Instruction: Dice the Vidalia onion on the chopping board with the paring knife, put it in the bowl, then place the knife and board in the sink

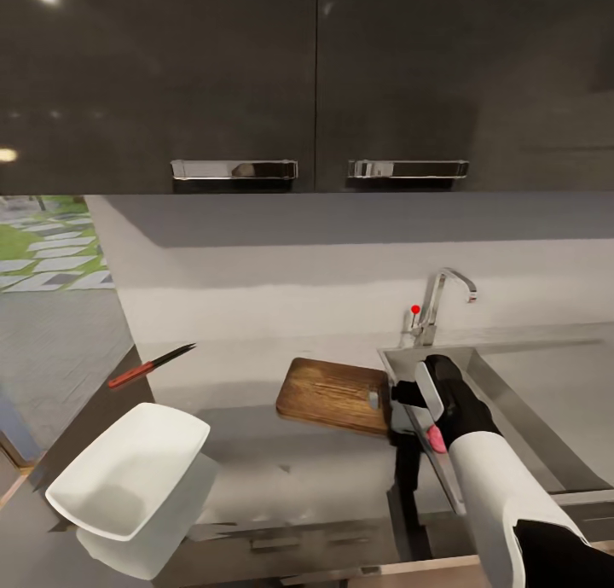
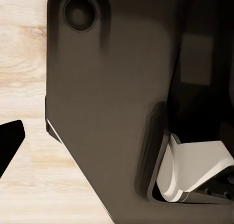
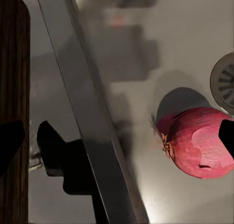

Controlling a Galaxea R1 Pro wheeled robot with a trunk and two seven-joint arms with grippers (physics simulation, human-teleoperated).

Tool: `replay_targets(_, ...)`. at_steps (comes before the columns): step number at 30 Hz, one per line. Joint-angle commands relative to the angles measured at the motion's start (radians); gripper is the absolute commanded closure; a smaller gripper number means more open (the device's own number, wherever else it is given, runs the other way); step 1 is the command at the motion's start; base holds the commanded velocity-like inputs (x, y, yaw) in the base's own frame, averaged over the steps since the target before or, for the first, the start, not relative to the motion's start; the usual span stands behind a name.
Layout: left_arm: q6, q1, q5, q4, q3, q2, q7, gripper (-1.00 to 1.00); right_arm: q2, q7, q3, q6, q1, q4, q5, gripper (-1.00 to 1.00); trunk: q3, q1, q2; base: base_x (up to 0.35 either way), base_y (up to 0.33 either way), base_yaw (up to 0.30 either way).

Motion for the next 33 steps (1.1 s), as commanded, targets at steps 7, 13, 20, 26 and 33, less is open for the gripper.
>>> replay_targets(7, -0.001, 0.0, 0.0, -0.002, 0.007, -0.004, -0.001, -1.0, 0.006, -0.008, -0.003, 0.001, -0.001, -0.001, -0.013, -1.0, -0.001, 0.0, -0.001, 0.0, 0.0, 0.036)
replay_targets(13, -0.001, 0.0, 0.0, -0.002, 0.007, -0.004, -0.001, -1.0, 0.006, -0.007, -0.003, 0.0, -0.001, -0.001, -0.013, -1.0, -0.001, 0.0, -0.001, 0.0, 0.0, 0.112)
replay_targets(20, -0.001, 0.0, 0.0, -0.002, 0.007, -0.004, -0.001, -1.0, 0.005, -0.009, -0.003, 0.005, -0.001, -0.111, -0.013, -1.0, -0.001, 0.0, -0.001, 0.0, 0.0, 0.012)
replay_targets(26, -0.001, 0.0, 0.0, -0.002, 0.007, -0.004, -0.001, -1.0, 0.005, -0.008, -0.012, 0.005, -0.001, -0.148, -0.013, -1.0, -0.001, 0.0, -0.001, 0.0, 0.0, 0.0)
replay_targets(33, -0.001, 0.0, 0.0, -0.002, 0.007, -0.004, -0.001, -1.0, 0.006, -0.007, -0.012, 0.005, -0.001, -0.148, -0.013, -1.0, -0.001, 0.0, -0.001, 0.0, 0.0, 0.0)
